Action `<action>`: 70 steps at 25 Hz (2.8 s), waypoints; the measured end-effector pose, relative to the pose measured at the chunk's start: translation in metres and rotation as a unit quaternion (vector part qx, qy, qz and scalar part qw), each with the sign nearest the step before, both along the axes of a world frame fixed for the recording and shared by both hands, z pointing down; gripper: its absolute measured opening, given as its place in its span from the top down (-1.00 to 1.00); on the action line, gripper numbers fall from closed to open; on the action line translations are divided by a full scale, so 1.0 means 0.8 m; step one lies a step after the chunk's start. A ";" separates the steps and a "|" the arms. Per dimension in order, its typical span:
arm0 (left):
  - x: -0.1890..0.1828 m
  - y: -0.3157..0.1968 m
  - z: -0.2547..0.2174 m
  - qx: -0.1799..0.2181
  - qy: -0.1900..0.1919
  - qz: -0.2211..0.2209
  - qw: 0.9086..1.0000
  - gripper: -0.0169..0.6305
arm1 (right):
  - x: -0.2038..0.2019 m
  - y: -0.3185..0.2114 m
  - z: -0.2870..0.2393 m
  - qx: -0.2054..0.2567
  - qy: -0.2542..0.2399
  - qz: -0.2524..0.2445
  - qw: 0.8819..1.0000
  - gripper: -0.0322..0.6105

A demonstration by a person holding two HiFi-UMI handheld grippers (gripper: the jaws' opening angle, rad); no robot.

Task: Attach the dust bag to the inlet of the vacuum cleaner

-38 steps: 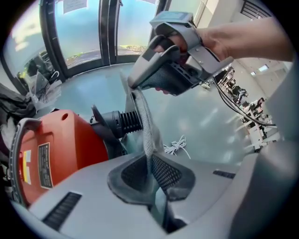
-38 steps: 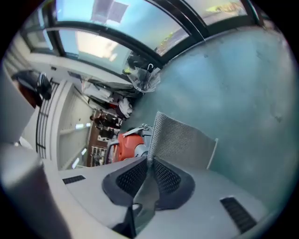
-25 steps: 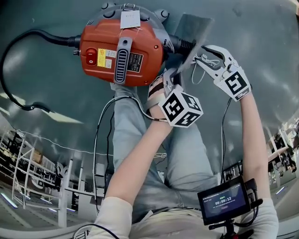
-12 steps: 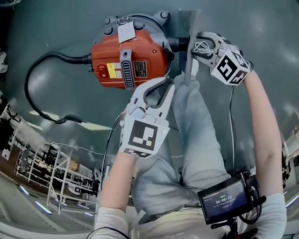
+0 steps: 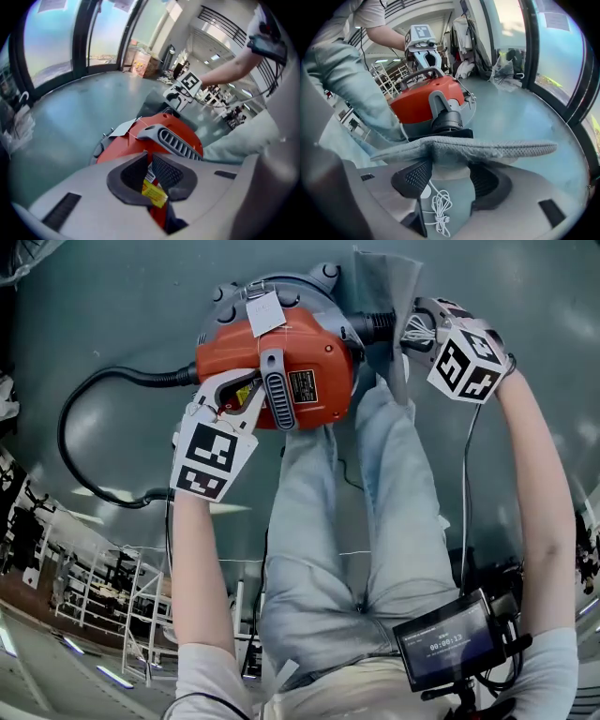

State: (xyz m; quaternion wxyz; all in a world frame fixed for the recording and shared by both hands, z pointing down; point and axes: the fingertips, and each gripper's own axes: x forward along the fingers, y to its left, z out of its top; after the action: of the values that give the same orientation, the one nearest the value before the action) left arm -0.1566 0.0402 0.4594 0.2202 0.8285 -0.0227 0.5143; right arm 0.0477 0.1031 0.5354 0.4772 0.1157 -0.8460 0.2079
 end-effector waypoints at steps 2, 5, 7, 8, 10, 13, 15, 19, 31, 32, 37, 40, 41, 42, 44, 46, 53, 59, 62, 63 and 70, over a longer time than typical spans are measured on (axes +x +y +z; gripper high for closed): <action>0.002 0.001 0.000 0.007 0.002 0.016 1.000 0.85 | -0.001 0.000 0.004 -0.026 0.014 -0.015 0.999 0.16; 0.004 -0.001 -0.002 -0.003 0.032 0.001 0.999 0.90 | -0.001 -0.003 0.007 -0.042 0.032 -0.032 0.998 0.16; 0.011 0.000 -0.003 -0.003 0.052 0.000 0.999 0.92 | 0.002 -0.004 0.006 -0.032 0.071 -0.042 0.996 0.16; 0.014 0.001 -0.002 -0.001 0.058 0.001 0.998 0.93 | 0.003 -0.005 0.005 -0.019 0.098 -0.053 0.994 0.16; 0.015 0.002 -0.001 0.001 0.061 0.003 0.998 0.93 | 0.003 -0.006 0.001 0.008 0.137 -0.081 0.987 0.16; 0.015 0.002 0.000 0.003 0.061 0.006 0.998 0.93 | 0.004 -0.002 0.011 -0.012 0.155 -0.104 0.982 0.16; 0.014 0.003 0.002 0.003 0.062 0.007 0.998 0.93 | 0.004 0.002 0.027 -0.042 0.159 -0.111 0.980 0.16; 0.012 0.004 0.001 0.006 0.064 0.010 0.998 0.93 | 0.001 0.007 0.037 -0.038 0.188 -0.106 0.976 0.16; 0.017 0.004 0.001 0.014 0.067 0.011 0.998 0.93 | 0.005 0.001 0.029 0.023 0.217 -0.031 0.975 0.12; 0.016 0.004 0.001 0.013 0.067 0.011 0.998 0.93 | 0.005 0.001 0.021 0.047 0.218 -0.028 0.974 0.12; 0.016 0.003 0.000 0.018 0.069 0.014 0.997 0.93 | 0.009 -0.011 0.014 0.120 0.254 -0.157 0.947 0.13; 0.022 0.003 -0.004 0.020 0.069 0.016 0.997 0.93 | 0.013 -0.006 0.020 0.075 0.229 -0.208 0.948 0.13; 0.022 0.004 -0.005 0.020 0.069 0.017 0.997 0.93 | 0.012 0.000 0.022 0.026 0.204 -0.189 0.960 0.12; 0.023 0.004 -0.005 0.019 0.068 0.017 0.997 0.93 | 0.011 0.005 0.023 -0.036 0.178 -0.164 0.970 0.12; 0.021 0.004 -0.005 0.018 0.067 0.016 0.997 0.93 | 0.003 0.012 0.022 -0.156 0.139 -0.106 0.972 0.12; 0.018 0.004 -0.004 0.018 0.066 0.015 0.998 0.93 | -0.005 0.010 0.022 -0.187 0.133 -0.062 0.971 0.12; 0.008 0.006 0.001 0.022 0.069 0.016 0.997 0.93 | -0.007 -0.004 0.016 0.121 0.335 -0.101 0.929 0.12; 0.013 0.005 -0.001 0.024 0.069 0.016 0.997 0.93 | -0.002 -0.014 0.023 -0.172 0.219 -0.095 0.956 0.11; 0.011 0.004 0.001 0.024 0.068 0.015 0.997 0.93 | -0.010 -0.004 0.026 -0.220 0.208 -0.090 0.949 0.07; 0.007 0.003 0.003 0.023 0.069 0.015 0.997 0.93 | -0.014 -0.006 0.025 -0.169 0.237 -0.086 0.953 0.08; -0.004 0.009 0.000 0.020 0.072 0.018 0.997 0.93 | -0.018 -0.002 0.035 0.033 0.342 -0.119 0.931 0.08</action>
State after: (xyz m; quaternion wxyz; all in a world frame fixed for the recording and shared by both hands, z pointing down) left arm -0.1599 0.0471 0.4597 0.1951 0.8677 -0.0022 0.4571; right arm 0.0329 0.1012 0.5632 0.7549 0.0944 -0.6454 0.0691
